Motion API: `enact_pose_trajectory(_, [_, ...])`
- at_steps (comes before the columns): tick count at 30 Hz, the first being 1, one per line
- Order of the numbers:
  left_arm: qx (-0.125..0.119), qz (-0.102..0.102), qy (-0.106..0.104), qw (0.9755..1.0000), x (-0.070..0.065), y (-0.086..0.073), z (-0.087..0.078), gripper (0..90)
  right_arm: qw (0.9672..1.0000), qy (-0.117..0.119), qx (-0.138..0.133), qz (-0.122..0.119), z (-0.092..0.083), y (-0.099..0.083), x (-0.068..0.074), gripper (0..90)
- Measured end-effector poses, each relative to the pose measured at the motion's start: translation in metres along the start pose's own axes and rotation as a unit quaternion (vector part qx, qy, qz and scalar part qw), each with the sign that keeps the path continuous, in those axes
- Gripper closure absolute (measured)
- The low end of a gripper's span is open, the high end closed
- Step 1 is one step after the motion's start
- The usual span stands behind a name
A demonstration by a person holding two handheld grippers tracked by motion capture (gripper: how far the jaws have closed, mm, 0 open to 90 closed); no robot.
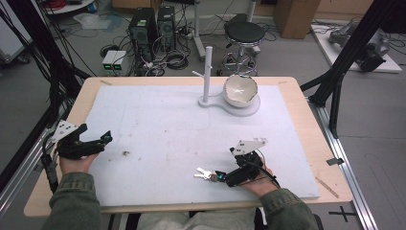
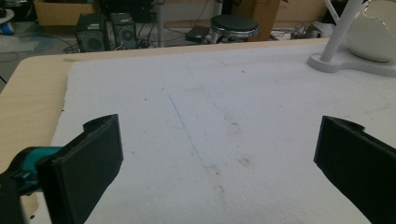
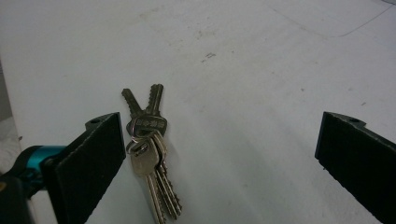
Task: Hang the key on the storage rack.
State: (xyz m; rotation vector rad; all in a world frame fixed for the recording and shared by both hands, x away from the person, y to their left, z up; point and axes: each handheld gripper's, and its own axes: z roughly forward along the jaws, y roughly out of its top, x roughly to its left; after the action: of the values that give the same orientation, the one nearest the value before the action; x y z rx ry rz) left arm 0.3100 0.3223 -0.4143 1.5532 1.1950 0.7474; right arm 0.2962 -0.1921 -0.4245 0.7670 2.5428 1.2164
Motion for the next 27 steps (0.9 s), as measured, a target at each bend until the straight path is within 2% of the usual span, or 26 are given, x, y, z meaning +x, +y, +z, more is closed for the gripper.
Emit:
enact_pose_trajectory(9, [0.0, -0.001, -0.001, 1.0, 0.0, 0.0, 0.001, 1.7, 0.9996, 0.021, 0.016, -0.011, 0.006, 0.0, 0.004, 0.6])
enact_pose_trajectory(10, [0.0, -0.001, -0.001, 1.0, 0.0, 0.0, 0.001, 1.7, 0.9994, 0.025, 0.021, -0.005, 0.006, 0.0, 0.006, 0.6])
enact_pose_trajectory(18, [0.001, 0.0, -0.001, 1.0, 0.0, 0.0, 0.001, 1.7, 0.9982, 0.041, 0.043, -0.013, 0.011, 0.0, 0.011, 0.7])
enact_pose_trajectory(20, [0.001, 0.0, -0.001, 1.0, 0.0, 0.0, 0.001, 1.7, 0.9976, 0.05, 0.044, -0.019, 0.011, 0.001, 0.011, 5.6])
enact_pose_trajectory(24, [0.002, 0.002, -0.001, 1.0, 0.0, 0.0, 0.001, 1.8, 0.9968, 0.056, 0.052, -0.023, 0.013, 0.002, 0.015, 6.9])
enact_pose_trajectory(25, [0.002, 0.002, -0.001, 1.0, 0.0, 0.0, 0.001, 1.7, 0.9964, 0.059, 0.055, -0.025, 0.014, 0.002, 0.016, 9.9])
enact_pose_trajectory(26, [0.002, 0.001, -0.001, 1.0, 0.0, 0.0, 0.001, 1.7, 0.9958, 0.066, 0.057, -0.029, 0.014, 0.002, 0.017, 17.2])
enact_pose_trajectory(27, [0.002, 0.001, -0.001, 1.0, 0.0, 0.0, 0.001, 1.7, 0.9958, 0.066, 0.057, -0.029, 0.014, 0.002, 0.017, 17.2])
